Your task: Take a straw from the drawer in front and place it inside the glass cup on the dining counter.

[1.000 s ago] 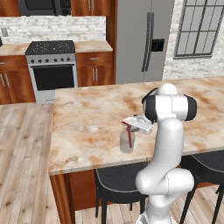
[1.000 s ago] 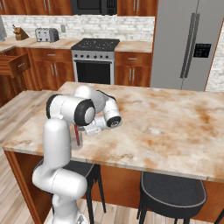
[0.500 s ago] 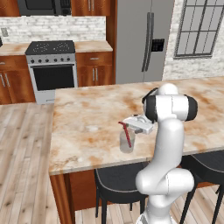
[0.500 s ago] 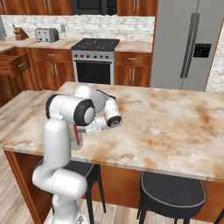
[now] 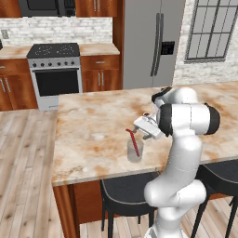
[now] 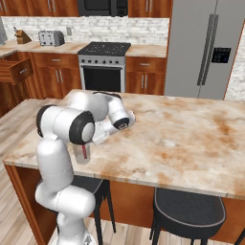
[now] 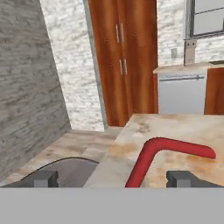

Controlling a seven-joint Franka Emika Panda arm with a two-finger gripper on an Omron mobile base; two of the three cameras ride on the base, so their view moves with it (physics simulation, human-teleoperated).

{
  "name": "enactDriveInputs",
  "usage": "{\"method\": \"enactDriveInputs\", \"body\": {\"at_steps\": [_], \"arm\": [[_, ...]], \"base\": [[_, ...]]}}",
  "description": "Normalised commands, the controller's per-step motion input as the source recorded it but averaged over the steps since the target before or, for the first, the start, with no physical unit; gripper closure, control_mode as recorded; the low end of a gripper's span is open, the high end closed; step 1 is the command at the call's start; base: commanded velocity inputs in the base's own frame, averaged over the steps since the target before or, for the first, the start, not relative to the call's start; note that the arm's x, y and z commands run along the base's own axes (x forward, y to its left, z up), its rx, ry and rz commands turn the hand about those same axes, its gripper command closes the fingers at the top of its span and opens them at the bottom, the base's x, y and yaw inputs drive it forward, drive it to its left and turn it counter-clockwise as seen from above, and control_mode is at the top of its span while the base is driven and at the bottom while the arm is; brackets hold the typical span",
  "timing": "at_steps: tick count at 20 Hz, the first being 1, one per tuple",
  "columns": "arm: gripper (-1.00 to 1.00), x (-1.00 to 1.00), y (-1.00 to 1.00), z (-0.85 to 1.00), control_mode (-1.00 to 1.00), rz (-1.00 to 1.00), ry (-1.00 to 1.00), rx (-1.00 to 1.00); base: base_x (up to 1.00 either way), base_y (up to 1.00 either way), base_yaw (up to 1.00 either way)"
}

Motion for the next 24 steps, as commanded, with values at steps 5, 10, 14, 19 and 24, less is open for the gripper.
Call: {"method": "enactDriveInputs", "body": {"at_steps": [5,10,14,19,24], "arm": [[-1.00,0.00,0.00,0.14,-1.00,-0.16,-0.35,-0.47],[-1.00,-0.21,0.00,0.45,-1.00,-0.10,-0.39,-0.41],[-1.00,-0.79,0.00,0.84,-1.00,-0.01,-0.33,-0.22],[-1.00,-0.91,0.00,0.72,-1.00,0.00,-0.26,-0.19],[-1.00,-1.00,0.00,0.48,-1.00,0.00,-0.22,-0.18]], "base": [[0.00,0.00,0.00],[0.00,0.00,0.00],[0.00,0.00,0.00],[0.00,0.00,0.00],[0.00,0.00,0.00]]}}
